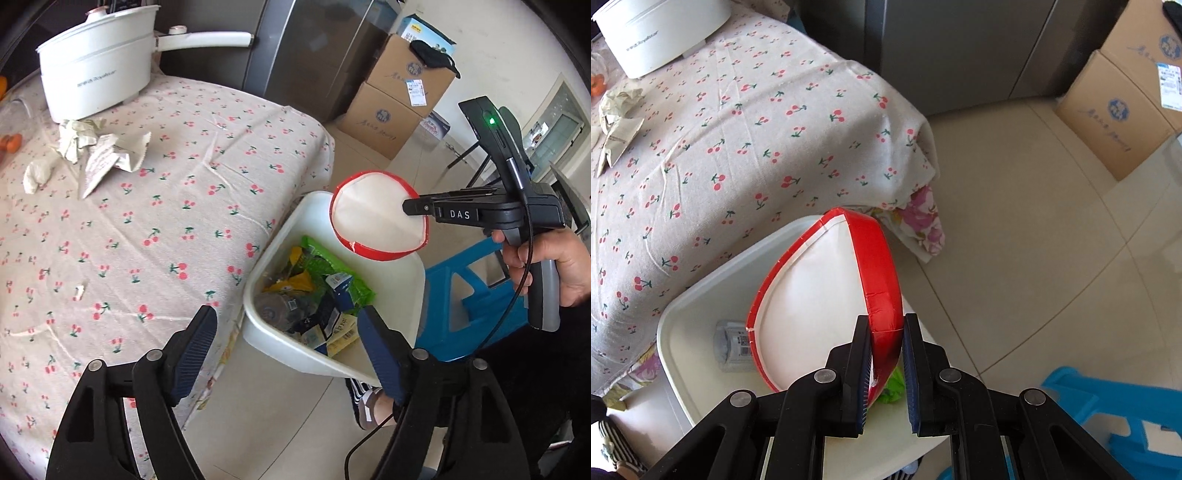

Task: Collect trash
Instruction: 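Open both grippers to drop the lid and carton piece into the bin, then move the left gripper to the blue milk carton on the table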

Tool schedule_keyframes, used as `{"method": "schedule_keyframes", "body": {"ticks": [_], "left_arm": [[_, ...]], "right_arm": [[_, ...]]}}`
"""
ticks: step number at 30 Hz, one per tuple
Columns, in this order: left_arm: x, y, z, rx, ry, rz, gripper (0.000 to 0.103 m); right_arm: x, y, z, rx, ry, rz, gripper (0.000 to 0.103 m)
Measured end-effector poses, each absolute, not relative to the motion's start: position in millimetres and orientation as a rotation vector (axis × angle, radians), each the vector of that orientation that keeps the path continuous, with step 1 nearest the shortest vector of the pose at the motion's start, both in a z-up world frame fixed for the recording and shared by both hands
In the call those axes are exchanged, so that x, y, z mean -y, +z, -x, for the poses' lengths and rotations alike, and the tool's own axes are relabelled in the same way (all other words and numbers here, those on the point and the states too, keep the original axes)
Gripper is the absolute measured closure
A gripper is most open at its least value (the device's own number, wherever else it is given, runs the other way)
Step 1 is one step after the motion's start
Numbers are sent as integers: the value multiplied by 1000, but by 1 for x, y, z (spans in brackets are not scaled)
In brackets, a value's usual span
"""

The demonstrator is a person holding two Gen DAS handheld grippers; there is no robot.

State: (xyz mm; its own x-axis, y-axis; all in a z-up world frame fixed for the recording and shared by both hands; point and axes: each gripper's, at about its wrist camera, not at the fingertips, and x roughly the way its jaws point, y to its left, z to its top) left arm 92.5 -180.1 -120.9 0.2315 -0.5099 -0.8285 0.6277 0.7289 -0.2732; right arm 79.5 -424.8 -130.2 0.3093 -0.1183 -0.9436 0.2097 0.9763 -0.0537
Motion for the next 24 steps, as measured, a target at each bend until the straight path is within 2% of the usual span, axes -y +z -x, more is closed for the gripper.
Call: {"method": "schedule_keyframes", "body": {"ticks": [6, 8, 9, 10, 11, 16, 24], "left_arm": [[126, -106, -95, -1053, -665, -94, 5], [104, -99, -95, -1035, -616, -90, 3], [91, -94, -96, -1023, -580, -92, 3], [76, -89, -96, -1007, -534, -92, 2], [59, -83, -96, -988, -493, -82, 1], [-37, -67, -103, -923, -323, 10, 0], [-156, -83, -99, -924, -151, 114, 0]], "right_arm": [[401, -135, -90, -1269, -179, -83, 87], [392, -133, -95, -1268, -170, -90, 73], [387, -131, -97, -1258, -167, -91, 59], [382, -128, -98, -1244, -160, -90, 49], [377, -125, -100, -1231, -155, -87, 46], [345, -114, -113, -1189, -102, -101, 38], [281, -112, -135, -1154, -14, -55, 33]]}}
